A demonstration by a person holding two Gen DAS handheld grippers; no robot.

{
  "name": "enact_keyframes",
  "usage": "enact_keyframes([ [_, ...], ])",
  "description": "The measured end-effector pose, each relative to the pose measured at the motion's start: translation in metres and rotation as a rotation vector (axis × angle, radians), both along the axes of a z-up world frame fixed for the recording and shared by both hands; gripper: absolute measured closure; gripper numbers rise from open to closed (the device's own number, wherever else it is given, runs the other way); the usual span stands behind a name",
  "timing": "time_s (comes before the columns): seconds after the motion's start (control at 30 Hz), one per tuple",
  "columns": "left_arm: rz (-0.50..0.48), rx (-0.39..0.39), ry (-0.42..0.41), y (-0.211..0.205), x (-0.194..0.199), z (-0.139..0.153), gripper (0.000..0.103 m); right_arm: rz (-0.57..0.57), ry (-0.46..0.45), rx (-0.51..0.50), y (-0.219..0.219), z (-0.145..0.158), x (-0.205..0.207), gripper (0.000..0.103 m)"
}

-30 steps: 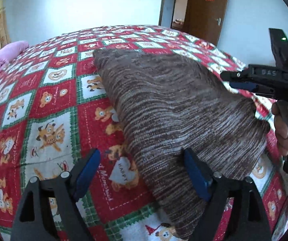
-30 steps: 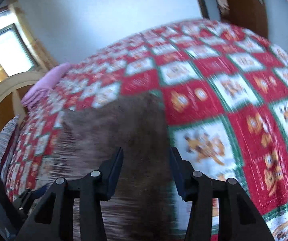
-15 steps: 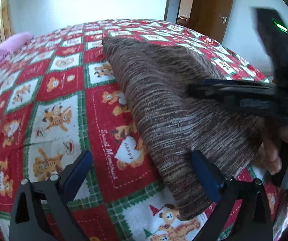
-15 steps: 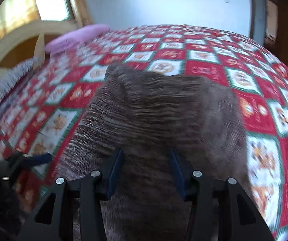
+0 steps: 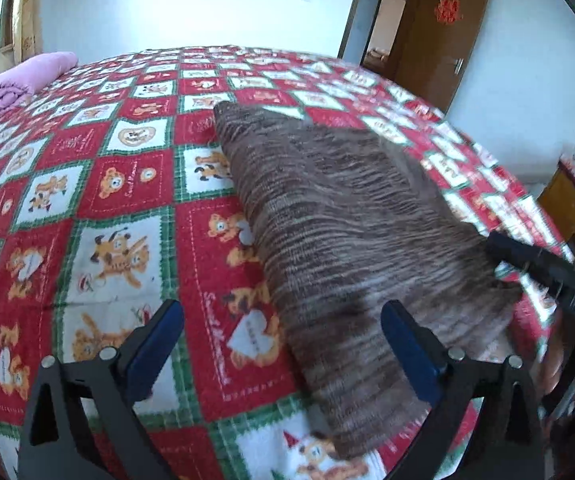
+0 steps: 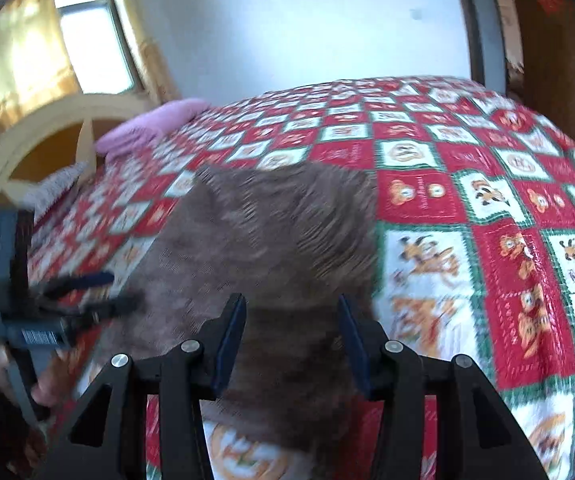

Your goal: Fold small clothes

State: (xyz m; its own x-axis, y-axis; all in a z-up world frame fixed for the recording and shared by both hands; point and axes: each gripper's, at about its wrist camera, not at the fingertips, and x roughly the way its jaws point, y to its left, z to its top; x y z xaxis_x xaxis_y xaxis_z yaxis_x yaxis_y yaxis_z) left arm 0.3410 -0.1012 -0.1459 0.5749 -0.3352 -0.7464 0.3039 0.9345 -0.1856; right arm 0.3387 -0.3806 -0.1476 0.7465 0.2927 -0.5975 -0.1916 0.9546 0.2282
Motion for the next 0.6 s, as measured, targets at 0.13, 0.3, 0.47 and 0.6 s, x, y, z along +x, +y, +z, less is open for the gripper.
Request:
enact_keyframes([
  [0.13, -0.005, 0.014, 0.06, -0.007, 0.012, -0.019, 0.002, -0.08, 0.081, 0.097, -0.034, -0.005, 0.033, 0.054],
  [0.3, -0.012, 0.018, 0.031, -0.008, 0.006, -0.02, 0.0, -0.05, 0.172, 0.136, -0.045, -0.024, 0.074, 0.054],
  [0.47, -0.015, 0.018, 0.028, -0.009, 0.005, -0.021, 0.0, -0.004, 0.176, 0.167, -0.035, -0.027, 0.106, 0.054],
  [0.6, -0.017, 0.018, 0.027, -0.009, 0.006, -0.021, 0.0, -0.001, 0.18, 0.166, -0.035, -0.03, 0.125, 0.054],
])
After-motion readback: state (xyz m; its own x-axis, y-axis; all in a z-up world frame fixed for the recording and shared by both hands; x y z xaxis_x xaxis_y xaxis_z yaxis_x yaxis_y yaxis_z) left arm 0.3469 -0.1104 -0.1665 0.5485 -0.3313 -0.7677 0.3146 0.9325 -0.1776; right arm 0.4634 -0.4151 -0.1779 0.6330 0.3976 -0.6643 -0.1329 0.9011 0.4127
